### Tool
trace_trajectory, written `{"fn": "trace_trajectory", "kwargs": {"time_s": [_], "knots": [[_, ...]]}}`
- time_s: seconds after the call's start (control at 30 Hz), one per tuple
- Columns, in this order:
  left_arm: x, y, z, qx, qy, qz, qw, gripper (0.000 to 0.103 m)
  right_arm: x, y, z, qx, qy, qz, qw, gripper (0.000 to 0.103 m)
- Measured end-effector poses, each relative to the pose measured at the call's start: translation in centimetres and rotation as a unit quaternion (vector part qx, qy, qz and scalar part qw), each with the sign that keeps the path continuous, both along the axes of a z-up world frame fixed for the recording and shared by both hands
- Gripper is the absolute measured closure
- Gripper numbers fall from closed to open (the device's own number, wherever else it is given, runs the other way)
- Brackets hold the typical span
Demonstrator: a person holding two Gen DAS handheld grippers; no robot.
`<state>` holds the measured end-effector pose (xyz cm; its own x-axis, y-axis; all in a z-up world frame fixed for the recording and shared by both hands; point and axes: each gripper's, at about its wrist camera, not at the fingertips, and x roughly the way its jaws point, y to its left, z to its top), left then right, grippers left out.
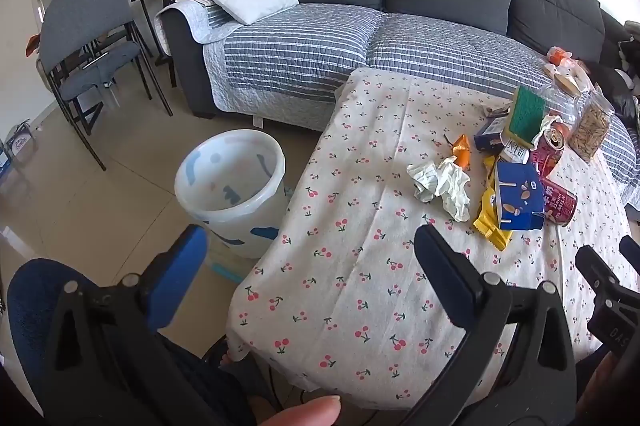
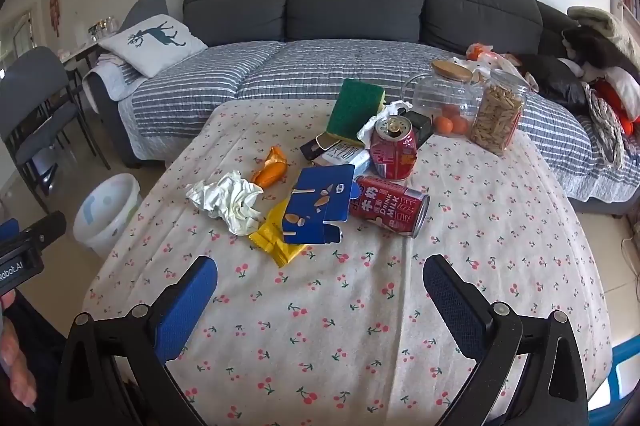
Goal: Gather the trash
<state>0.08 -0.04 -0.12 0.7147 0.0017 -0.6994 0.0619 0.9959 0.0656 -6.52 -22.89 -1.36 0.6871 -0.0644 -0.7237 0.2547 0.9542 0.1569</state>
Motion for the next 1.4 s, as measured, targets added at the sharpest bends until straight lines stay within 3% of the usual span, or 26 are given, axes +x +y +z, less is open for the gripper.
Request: {"fn": "trace_trajectory", "kwargs": {"time_s": [0.37, 0.83, 1.07, 1.2, 1.4], "knots": [[0.4, -0.5, 0.1, -0.005, 0.015, -0.007, 0.9998, 0.0, -0.2, -0.5, -0.3, -0.005, -0.001, -0.003, 1.0, 0.0], [0.2, -0.2, 0.0, -0.024, -0.007, -0.009, 0.9996, 0.0, -0.3, -0.7, -0.3, -0.007, -0.002, -0.006, 1.0, 0.0], [0.4, -0.4, -0.1, -0.015, -0.009, -0.007, 0.9998, 0.0, -0.4, -0.7, -0.4, -0.008, -0.001, -0.007, 1.0, 0.0], [0.7, -0.5, -0.4, -0.035, -0.005, -0.028, 0.999, 0.0, -0.4, -0.7, -0.4, -0.008, -0.001, -0.007, 1.0, 0.0], [1.1, -1.6, -0.4, -0.02, 0.012, -0.057, 0.9981, 0.0, -0.3, -0.7, -0.5, -0.01, -0.001, -0.009, 1.0, 0.0]]}}
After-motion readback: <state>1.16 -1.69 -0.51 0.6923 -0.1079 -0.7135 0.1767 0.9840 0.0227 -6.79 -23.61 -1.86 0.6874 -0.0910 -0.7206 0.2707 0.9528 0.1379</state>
